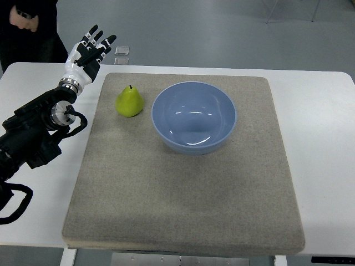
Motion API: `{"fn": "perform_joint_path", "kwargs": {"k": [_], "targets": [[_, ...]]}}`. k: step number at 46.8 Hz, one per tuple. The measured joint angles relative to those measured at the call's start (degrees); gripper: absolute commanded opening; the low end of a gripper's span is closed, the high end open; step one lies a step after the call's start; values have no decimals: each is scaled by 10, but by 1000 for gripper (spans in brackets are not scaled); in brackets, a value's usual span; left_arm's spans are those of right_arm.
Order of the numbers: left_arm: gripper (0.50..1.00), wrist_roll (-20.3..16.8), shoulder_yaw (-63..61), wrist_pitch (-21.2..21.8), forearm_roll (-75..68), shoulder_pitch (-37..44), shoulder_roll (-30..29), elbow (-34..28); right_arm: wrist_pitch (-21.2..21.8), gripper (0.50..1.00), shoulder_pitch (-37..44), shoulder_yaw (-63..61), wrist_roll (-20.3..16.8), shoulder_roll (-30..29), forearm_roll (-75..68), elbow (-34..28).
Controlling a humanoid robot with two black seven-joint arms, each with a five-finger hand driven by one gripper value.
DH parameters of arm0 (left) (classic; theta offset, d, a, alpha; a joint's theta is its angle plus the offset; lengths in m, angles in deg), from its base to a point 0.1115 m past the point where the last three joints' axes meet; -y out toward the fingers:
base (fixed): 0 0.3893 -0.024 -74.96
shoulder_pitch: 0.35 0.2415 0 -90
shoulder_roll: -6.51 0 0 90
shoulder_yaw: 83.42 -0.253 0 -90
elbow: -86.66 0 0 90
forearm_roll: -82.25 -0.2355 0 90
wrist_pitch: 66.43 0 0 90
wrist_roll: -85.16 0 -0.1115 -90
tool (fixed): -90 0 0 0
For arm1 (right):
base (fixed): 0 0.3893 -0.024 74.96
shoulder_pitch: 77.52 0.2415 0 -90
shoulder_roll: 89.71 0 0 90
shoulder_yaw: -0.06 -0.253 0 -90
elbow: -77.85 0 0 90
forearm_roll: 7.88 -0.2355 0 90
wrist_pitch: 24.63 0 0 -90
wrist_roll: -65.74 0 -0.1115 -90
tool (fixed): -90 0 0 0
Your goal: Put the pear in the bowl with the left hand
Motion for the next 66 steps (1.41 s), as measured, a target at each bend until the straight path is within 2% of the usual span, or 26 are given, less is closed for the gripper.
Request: {"fn": "perform_joint_path", "kwargs": {"k": [60,66], "targets": [[990,9,9,9,12,1,8,-1,0,924,0,0,0,0,0,0],[990,28,9,42,36,1,10,0,0,924,0,0,0,0,0,0]]}}
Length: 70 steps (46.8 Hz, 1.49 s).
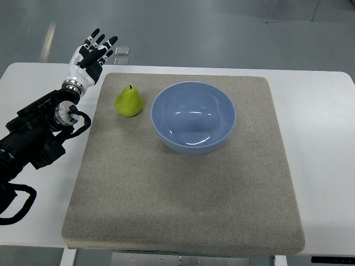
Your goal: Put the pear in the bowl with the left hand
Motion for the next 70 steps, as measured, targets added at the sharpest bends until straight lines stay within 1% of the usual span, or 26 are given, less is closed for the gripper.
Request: {"fn": "perform_joint_path", "kwargs": {"k": [5,12,19,25,32,38,43,47,54,62,70], "targets": [[988,19,0,28,30,-4,0,0,0,924,0,0,0,0,0,0],[988,22,0,55,41,-9,-6,1,0,926,0,0,0,0,0,0],[981,22,-1,57,46,-13,-12,2,0,924,0,0,0,0,0,0],[981,24,-12,58,38,-17,-33,4,0,926,0,0,0,0,0,0],[981,73,-21,58,36,-31,-70,11,0,926,0,0,0,0,0,0],[981,79,-90,50,11,-61,-97,27,0,924,0,0,0,0,0,0],[979,78,-155,47,-52,-92,-119,40,0,926,0,0,0,0,0,0],[979,77,-186,37,-133,-105,-130,58,0,926,0,0,0,0,0,0],[975,76,-200,7,-284,-122,-149,97,0,924,0,0,0,0,0,0],[973,61,-201,-37,-455,-130,-162,138,0,924,0,0,0,0,0,0],[973,59,-205,-78,-562,-144,-169,163,0,924,0,0,0,0,0,0]]}}
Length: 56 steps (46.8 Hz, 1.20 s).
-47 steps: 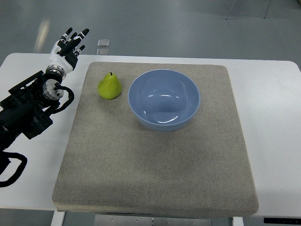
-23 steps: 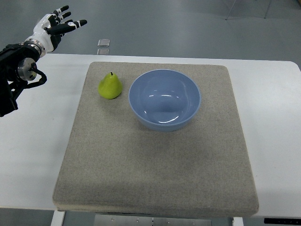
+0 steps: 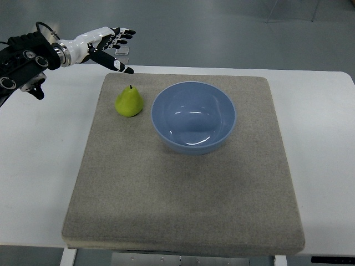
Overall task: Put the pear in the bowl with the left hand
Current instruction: 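Extend the left hand over the green pear, fingers pointing down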
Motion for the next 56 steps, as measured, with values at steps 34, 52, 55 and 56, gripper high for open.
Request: {"fn": "perform_joint_path", "kwargs": {"k": [34,52,55,56], "targets": [[975,-180,-140,-21,-281,-81,-58,91,0,926,0,0,0,0,0,0],[958,-176,-148,-14,-348,-77,-19,40,0,924,0,0,0,0,0,0],[945,-176,-148,-14,-367,-76,-19,40,0,924,0,0,0,0,0,0],[945,-176,-149,-14,-372,-76,-19,40,0,924,0,0,0,0,0,0]]}}
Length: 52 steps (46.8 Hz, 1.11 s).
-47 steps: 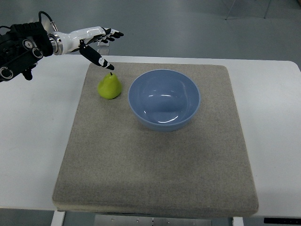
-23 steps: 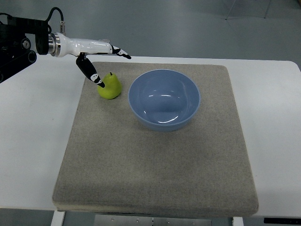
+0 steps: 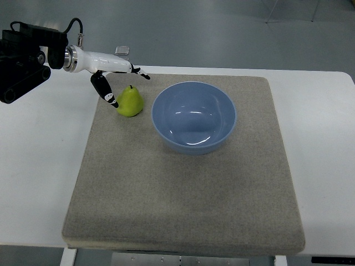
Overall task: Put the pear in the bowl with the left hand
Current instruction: 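Extend the left hand over the green pear, fingers pointing down, then lower the left hand around the green pear and close the fingers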
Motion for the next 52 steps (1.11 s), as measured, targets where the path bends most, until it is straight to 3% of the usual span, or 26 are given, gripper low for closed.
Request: {"fn": "perform_joint_path", "kwargs": {"k": [22,52], "targets": [[951,0,-1,6,-31,23,12,-3,0,926,0,0,0,0,0,0],[947,-1,1,47,-28,54,35,-29,0,924,0,0,0,0,0,0]]}}
